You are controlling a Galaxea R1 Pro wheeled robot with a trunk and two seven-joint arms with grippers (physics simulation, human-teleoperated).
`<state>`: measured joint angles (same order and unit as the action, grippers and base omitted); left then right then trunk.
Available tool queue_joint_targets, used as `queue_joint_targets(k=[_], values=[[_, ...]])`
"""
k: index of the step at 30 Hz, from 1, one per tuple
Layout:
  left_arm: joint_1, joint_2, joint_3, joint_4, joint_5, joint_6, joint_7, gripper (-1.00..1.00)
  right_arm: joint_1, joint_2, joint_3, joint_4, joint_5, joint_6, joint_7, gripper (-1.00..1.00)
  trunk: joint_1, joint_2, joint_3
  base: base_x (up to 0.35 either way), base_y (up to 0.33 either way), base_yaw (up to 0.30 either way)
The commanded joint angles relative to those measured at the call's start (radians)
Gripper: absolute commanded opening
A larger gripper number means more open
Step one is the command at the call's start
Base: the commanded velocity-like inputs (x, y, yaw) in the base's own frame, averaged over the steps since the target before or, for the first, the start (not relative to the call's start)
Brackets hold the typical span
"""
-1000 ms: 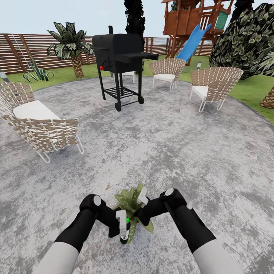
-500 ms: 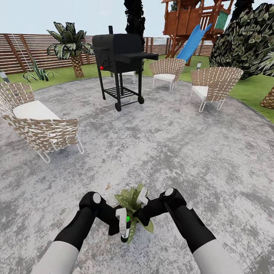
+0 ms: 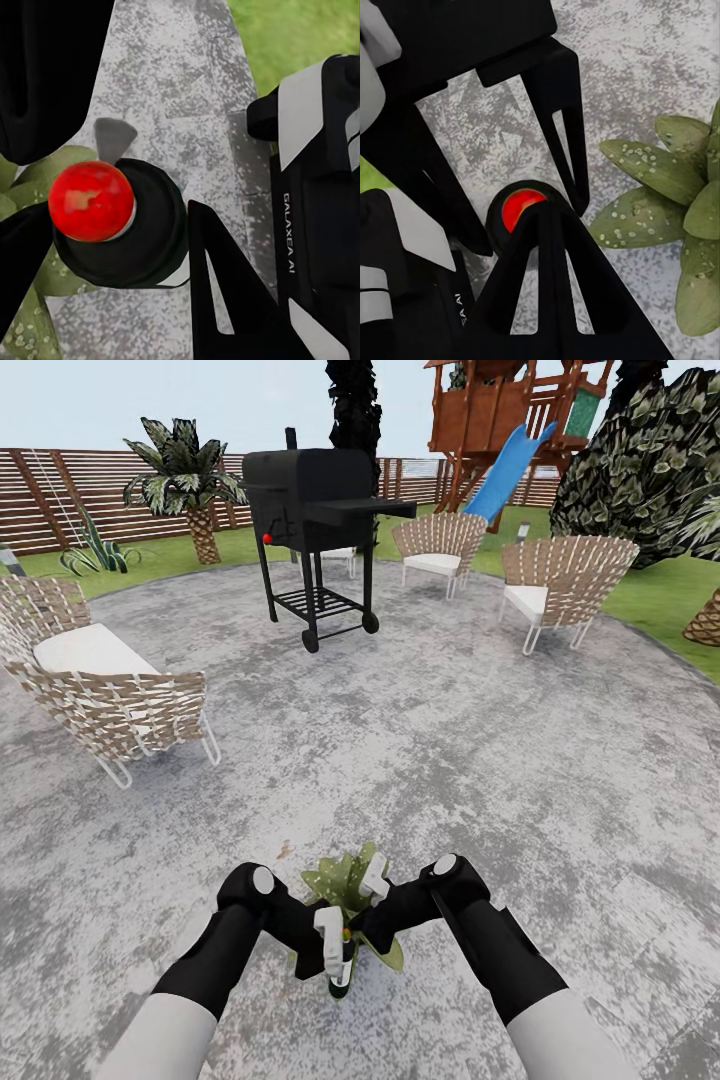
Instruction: Pick up the pesticide atomizer in the garden and spray insectifuge to fully cover both potted plants in the garden.
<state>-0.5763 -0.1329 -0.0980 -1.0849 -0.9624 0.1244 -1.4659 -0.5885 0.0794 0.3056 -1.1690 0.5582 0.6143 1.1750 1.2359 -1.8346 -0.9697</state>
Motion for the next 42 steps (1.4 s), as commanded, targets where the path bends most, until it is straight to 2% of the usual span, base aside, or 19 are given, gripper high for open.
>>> queue_joint_targets(k=[1,10,13,15,19,20,22,24,25,28,29,34,35,36,37,38,39,41,42], values=[[0.0,0.0,0.0,-0.001,-0.004,0.011,-0.005,-1.0,-0.001,0.0,0.0,-0.001,0.006,0.007,0.006,-1.0,0.0,0.0,-0.001,0.0,0.0,0.0],[0.0,0.004,0.0,0.001,-0.01,0.009,-0.004,-1.0,-0.001,0.0,0.0,-0.001,0.006,0.007,0.007,-1.0,0.0,0.0,-0.001,0.0,0.0,0.0],[0.0,0.02,0.002,0.004,-0.074,0.009,-0.004,-1.0,-0.001,0.0,0.001,-0.001,0.006,0.007,0.007,-1.0,0.0,0.0,-0.001,0.0,0.0,0.0],[0.0,0.043,0.004,0.006,-0.137,0.009,-0.003,-1.0,-0.001,0.0,0.001,-0.001,0.006,0.007,0.007,-1.0,0.0,0.0,-0.001,0.0,0.0,0.0],[0.0,0.085,0.006,0.007,-0.166,0.009,-0.001,-1.0,-0.001,0.0,0.001,-0.001,0.007,0.007,0.006,-1.0,0.0,0.0,-0.001,0.0,0.0,0.0],[0.001,0.1,0.007,0.008,-0.167,0.009,0.0,-1.0,-0.001,0.0,0.001,-0.001,0.007,0.007,0.006,1.0,0.0,0.0,-0.001,0.0,0.0,0.0],[0.001,0.113,0.018,0.008,-0.167,0.009,0.002,-1.0,0.0,0.0,0.001,0.0,0.008,0.007,0.006,1.0,0.0,0.0,-0.001,0.0,0.0,0.0],[0.001,0.116,0.052,0.007,-0.165,0.009,0.004,-1.0,0.001,0.0,0.0,0.0,0.008,0.007,0.005,1.0,0.0,0.0,-0.001,0.0,0.0,0.0],[0.001,0.117,0.112,0.007,-0.162,0.009,0.006,-1.0,0.004,-0.002,-0.002,0.001,0.007,0.007,0.005,1.0,0.0,0.0,-0.001,0.0,0.0,0.0],[0.001,0.116,0.235,0.007,-0.161,0.008,0.029,-1.0,0.011,-0.007,-0.007,0.001,0.005,0.007,0.005,1.0,0.0,0.0,-0.001,0.0,0.0,0.0],[0.001,0.116,0.279,0.008,-0.161,0.008,0.058,-1.0,0.012,-0.009,-0.008,0.001,0.005,0.007,0.004,1.0,0.0,0.0,-0.001,0.0,0.0,0.0],[0.007,0.115,0.38,0.012,-0.161,0.01,0.17,-1.0,0.013,-0.015,-0.024,0.006,0.006,0.005,-0.003,1.0,0.0,0.0,-0.001,0.0,0.0,0.0],[0.008,0.115,0.404,0.016,-0.161,0.01,0.176,-1.0,0.013,-0.022,-0.041,0.007,0.006,0.004,-0.004,1.0,0.0,0.0,-0.001,0.0,0.0,0.0],[0.008,0.115,0.477,0.029,-0.161,0.011,0.182,-1.0,0.013,-0.037,-0.124,0.008,0.006,0.002,-0.004,1.0,0.0,0.0,-0.001,0.0,0.0,0.0],[0.008,0.115,0.518,0.034,-0.162,0.011,0.187,-1.0,0.013,-0.041,-0.189,0.009,0.006,0.0,-0.004,1.0,0.0,0.0,-0.001,0.0,0.0,0.0],[0.008,0.114,0.562,0.04,-0.162,0.011,0.199,-1.0,0.013,-0.045,-0.288,0.009,0.007,-0.001,-0.004,1.0,0.0,0.0,-0.001,0.0,0.0,0.0],[0.008,0.113,0.58,0.046,-0.162,0.011,0.212,-1.0,0.013,-0.046,-0.359,0.009,0.007,-0.002,-0.005,1.0,0.0,0.0,-0.001,0.0,0.0,0.0],[0.008,0.087,0.605,0.07,-0.162,0.011,0.273,-1.0,0.014,-0.048,-0.581,0.009,0.009,-0.008,-0.007,1.0,0.0,0.0,-0.001,0.0,0.0,0.0],[0.008,0.075,0.608,0.074,-0.162,0.013,0.29,-1.0,0.014,-0.048,-0.647,0.009,0.01,-0.019,-0.007,1.0,0.0,0.0,-0.001,0.0,0.0,0.0]])
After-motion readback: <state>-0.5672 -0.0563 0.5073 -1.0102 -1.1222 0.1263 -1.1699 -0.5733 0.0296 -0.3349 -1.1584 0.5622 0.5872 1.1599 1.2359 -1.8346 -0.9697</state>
